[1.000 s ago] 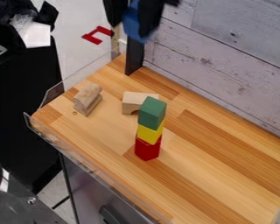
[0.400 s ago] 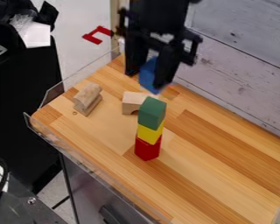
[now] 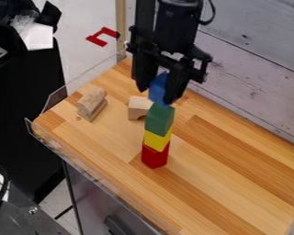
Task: Put the blue cube on top of the green cube
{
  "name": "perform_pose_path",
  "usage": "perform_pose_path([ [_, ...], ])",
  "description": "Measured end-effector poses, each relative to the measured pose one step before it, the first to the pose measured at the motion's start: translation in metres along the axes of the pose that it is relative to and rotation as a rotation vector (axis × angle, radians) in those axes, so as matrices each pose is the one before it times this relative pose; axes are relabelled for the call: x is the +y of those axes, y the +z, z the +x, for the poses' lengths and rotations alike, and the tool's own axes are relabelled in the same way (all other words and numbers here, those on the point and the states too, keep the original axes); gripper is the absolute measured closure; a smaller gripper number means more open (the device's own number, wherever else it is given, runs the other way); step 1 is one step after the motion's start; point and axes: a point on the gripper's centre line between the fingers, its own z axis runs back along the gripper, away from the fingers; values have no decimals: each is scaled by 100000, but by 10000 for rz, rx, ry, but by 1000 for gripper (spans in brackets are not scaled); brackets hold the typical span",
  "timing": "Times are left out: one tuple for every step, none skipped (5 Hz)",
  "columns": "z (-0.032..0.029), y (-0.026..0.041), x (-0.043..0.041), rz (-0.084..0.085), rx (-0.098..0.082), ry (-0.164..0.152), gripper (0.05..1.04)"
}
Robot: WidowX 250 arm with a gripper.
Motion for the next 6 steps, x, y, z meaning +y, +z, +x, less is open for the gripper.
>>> perform_pose_path([
  [-119,-329,-117,-136,19,-66,534],
  [18,13,331,-5,-4,56,534],
  [-309,-322,11,-109,138,50,534],
  [145,-398,430,23,85,115,534],
  [94,-222,90,-53,75,47,534],
  [-3,-255,156,-42,104,59,488],
])
